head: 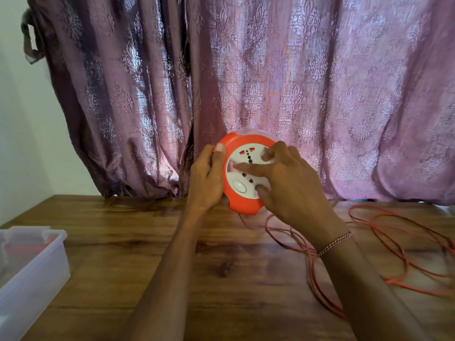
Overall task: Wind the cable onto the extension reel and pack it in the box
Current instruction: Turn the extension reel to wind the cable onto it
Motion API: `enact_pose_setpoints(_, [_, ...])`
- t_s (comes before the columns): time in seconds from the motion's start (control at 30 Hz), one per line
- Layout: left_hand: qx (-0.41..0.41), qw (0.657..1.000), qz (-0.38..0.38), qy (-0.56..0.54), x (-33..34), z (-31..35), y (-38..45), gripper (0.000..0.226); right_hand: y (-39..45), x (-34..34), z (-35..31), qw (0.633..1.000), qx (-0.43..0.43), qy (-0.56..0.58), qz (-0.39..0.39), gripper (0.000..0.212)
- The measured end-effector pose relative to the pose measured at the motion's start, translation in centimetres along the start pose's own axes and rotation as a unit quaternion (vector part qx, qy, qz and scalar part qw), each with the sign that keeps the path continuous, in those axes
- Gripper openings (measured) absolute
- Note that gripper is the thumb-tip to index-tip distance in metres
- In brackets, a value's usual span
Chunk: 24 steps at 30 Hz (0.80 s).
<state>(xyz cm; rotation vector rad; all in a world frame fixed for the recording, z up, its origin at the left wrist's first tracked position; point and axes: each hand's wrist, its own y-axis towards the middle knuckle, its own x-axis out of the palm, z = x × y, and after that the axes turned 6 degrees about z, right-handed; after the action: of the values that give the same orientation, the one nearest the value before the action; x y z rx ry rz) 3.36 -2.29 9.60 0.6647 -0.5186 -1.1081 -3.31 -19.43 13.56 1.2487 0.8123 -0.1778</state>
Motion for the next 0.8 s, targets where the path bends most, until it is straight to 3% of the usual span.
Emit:
enact_pose_setpoints(0.17, [-0.003, 1.0, 0.002, -0.002, 0.1, -0.1, 0.1, 0.037, 0.2, 0.5, -0.2, 0.993, 0.105, 0.032, 0.037, 0.059])
enact_pose_setpoints(0.3, [-0.007, 1.0, 0.009, 0.0, 0.0, -0.2, 0.2, 0.038, 0.3, 0.0, 0.0, 0.995, 0.072, 0.064, 0.035, 0.045])
enact_pose_setpoints(0.4, [-0.001, 1.0, 0.006, -0.001, -0.1, -0.3, 0.2, 0.04, 0.5, -0.4, 0.3, 0.994, 0.002, 0.097, 0.051, 0.028])
enact_pose_setpoints(0.47, [-0.002, 1.0, 0.006, -0.004, -0.1, -0.3, 0.2, 0.04, 0.5, -0.6, 0.6, 0.994, -0.055, 0.096, 0.024, 0.036])
enact_pose_setpoints(0.57, [-0.002, 1.0, 0.004, -0.002, -0.1, -0.3, 0.2, 0.042, 0.4, -0.6, 0.1, 0.996, -0.061, 0.058, -0.026, 0.047])
enact_pose_setpoints(0.8, [0.003, 1.0, 0.001, 0.0, 0.0, 0.0, 0.1, 0.034, 0.1, -0.2, -0.1, 0.998, -0.051, -0.021, 0.005, 0.048])
